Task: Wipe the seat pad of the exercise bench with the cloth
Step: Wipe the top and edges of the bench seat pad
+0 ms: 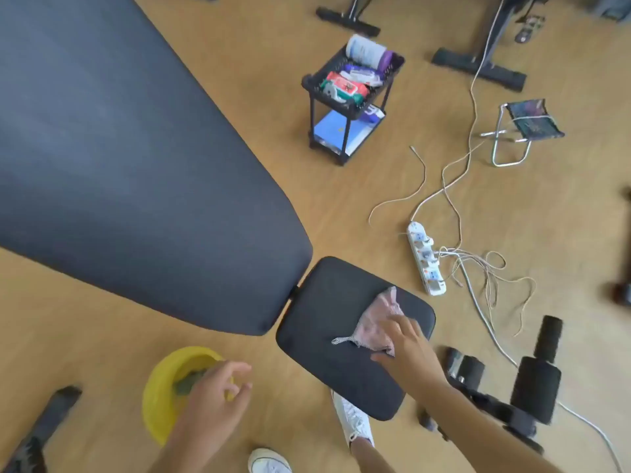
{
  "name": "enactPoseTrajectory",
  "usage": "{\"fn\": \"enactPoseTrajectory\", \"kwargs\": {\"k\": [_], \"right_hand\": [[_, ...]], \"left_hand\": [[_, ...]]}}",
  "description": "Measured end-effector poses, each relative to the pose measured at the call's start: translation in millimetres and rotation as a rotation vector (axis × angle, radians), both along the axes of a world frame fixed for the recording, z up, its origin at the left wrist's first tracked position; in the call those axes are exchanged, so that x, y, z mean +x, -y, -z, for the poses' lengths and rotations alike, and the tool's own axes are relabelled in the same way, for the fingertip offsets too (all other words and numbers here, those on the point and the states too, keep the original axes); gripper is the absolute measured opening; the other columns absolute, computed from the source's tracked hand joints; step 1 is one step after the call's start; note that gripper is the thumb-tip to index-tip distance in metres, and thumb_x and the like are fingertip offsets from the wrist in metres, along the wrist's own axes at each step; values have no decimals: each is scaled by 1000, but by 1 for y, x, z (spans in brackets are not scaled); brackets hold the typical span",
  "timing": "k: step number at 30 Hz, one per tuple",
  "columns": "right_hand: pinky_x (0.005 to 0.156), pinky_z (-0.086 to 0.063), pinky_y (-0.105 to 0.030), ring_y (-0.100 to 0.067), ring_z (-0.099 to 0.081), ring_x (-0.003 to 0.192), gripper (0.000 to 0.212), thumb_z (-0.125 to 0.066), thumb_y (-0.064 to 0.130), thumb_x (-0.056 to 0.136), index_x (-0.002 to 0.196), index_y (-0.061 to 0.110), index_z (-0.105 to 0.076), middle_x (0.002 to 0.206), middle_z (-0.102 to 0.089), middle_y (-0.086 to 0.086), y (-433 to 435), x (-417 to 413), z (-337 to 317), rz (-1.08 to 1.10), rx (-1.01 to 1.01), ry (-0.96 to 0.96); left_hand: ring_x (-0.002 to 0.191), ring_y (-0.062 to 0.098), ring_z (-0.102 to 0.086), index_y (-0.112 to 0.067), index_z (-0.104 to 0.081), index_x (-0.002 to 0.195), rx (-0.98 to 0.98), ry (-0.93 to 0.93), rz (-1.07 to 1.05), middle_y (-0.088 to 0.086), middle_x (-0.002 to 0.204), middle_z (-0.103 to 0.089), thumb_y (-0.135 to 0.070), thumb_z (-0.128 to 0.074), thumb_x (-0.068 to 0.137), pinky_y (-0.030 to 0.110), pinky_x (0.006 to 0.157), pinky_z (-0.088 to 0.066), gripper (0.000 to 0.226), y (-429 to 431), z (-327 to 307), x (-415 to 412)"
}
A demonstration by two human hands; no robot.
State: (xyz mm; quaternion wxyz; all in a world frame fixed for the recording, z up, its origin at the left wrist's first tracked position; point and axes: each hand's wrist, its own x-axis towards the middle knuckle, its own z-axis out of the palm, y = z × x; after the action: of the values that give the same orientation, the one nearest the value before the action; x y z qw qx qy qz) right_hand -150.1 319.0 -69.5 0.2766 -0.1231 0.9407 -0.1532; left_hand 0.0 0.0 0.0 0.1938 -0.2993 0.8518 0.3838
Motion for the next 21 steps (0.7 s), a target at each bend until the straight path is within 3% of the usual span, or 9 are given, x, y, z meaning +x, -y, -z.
{"fn": "enactPoseTrajectory", "kwargs": {"k": [2,4,7,11,14,17,19,21], "right_hand": [[107,-41,-42,-28,-37,137,84,-81,46,75,148,26,-45,153,-42,1,2,-8,38,-13,71,-115],[109,-37,-45,-31,-34,137,87,-79,44,77,153,30,-37,156,-37,0,-2,-14,69,32,116,-158],[106,-40,-48,-32,-38,129,70,-79,34,82,145,34,-50,150,-43,0,-22,-3,107,101,133,-213],[87,-52,-44,-30,-52,103,26,-77,7,87,111,15,-76,111,-61,-3,-36,-3,126,242,-104,-281],[80,-45,-22,-21,-59,94,22,-66,0,93,108,14,-73,99,-59,1,-21,-19,110,435,-287,-221],[87,-47,-22,-11,-58,99,35,-58,0,98,119,23,-74,102,-57,11,-1,-45,102,609,-499,-294],[89,-47,-26,-18,-56,98,34,-58,-1,98,120,20,-74,102,-56,9,8,-56,109,542,-510,-348],[90,-44,-38,-25,-50,103,26,-62,12,99,122,17,-73,114,-61,2,10,-52,121,257,-296,-393]], "left_hand": [[90,-4,-63,-41,-63,105,-27,1,96,-21,105,-64,-28,-64,87,27,77,-53,22,-8,40,-16],[97,0,-63,-39,-62,112,-10,3,133,-21,110,-61,-29,-62,89,29,80,-55,25,-16,78,-29],[112,7,-60,-29,-62,123,0,-35,138,-14,123,-59,-24,-62,90,31,92,-54,34,-29,119,-28],[117,11,-56,-23,-61,126,-63,-67,145,-9,126,-58,-19,-64,89,27,95,-47,37,-38,146,-30],[109,12,-59,-24,-56,128,-122,-77,101,-7,125,-57,-20,-63,90,24,83,-50,39,-42,150,-32],[85,15,-63,-21,-53,123,-193,-33,1,-1,118,-61,-22,-65,89,21,60,-44,36,-42,156,-40],[80,18,-65,-21,-51,123,-241,-5,-14,1,118,-62,-28,-63,90,28,56,-45,36,-40,163,-45],[88,21,-67,-22,-49,129,-271,22,-22,1,125,-61,-34,-60,91,33,60,-50,41,-37,168,-49]]}}
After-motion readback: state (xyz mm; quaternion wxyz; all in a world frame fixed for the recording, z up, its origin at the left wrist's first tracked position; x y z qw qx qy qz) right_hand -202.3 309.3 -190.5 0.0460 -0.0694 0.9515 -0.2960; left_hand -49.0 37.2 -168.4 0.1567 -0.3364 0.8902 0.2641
